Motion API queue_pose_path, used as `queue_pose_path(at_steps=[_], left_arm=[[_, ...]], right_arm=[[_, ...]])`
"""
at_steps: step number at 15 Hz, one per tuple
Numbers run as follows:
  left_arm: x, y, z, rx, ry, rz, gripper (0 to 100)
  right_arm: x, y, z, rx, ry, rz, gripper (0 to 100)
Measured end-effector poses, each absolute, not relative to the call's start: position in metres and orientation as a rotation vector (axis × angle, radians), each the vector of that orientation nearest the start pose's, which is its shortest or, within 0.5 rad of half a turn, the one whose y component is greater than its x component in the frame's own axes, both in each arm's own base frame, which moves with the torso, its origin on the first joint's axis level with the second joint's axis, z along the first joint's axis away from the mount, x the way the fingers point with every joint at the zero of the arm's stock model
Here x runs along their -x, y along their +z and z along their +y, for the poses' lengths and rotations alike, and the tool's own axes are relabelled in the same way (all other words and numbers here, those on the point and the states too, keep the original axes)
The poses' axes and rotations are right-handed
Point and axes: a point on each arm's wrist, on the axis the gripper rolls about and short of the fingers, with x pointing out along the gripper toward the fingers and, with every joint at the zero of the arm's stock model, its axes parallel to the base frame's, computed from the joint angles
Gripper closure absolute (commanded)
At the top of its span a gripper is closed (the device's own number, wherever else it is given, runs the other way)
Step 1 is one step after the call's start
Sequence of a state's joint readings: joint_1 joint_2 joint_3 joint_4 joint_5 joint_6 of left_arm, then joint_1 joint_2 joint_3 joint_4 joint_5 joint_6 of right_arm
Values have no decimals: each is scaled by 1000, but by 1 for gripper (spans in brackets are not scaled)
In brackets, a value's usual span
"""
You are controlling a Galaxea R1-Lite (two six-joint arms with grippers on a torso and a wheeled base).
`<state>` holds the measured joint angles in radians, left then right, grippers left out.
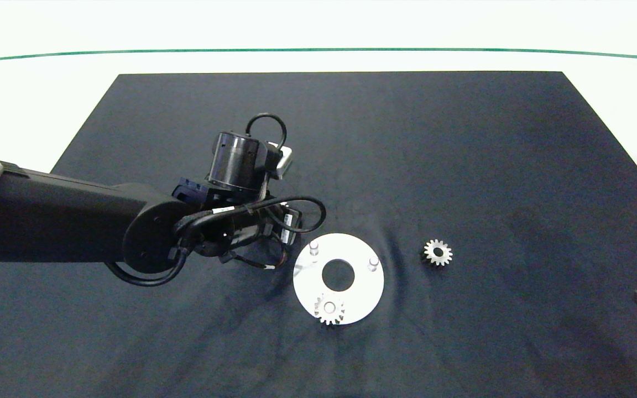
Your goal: Install three planetary gears onto the carrier pins
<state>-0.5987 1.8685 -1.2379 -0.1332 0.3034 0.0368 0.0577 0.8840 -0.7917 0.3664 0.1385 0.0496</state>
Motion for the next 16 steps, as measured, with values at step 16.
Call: queue_pose_path(at_steps=[16], left_arm=[[-300, 193, -200, -261, -306, 455, 75]], right_arm=[[-82, 246, 8, -68, 180, 462, 0]])
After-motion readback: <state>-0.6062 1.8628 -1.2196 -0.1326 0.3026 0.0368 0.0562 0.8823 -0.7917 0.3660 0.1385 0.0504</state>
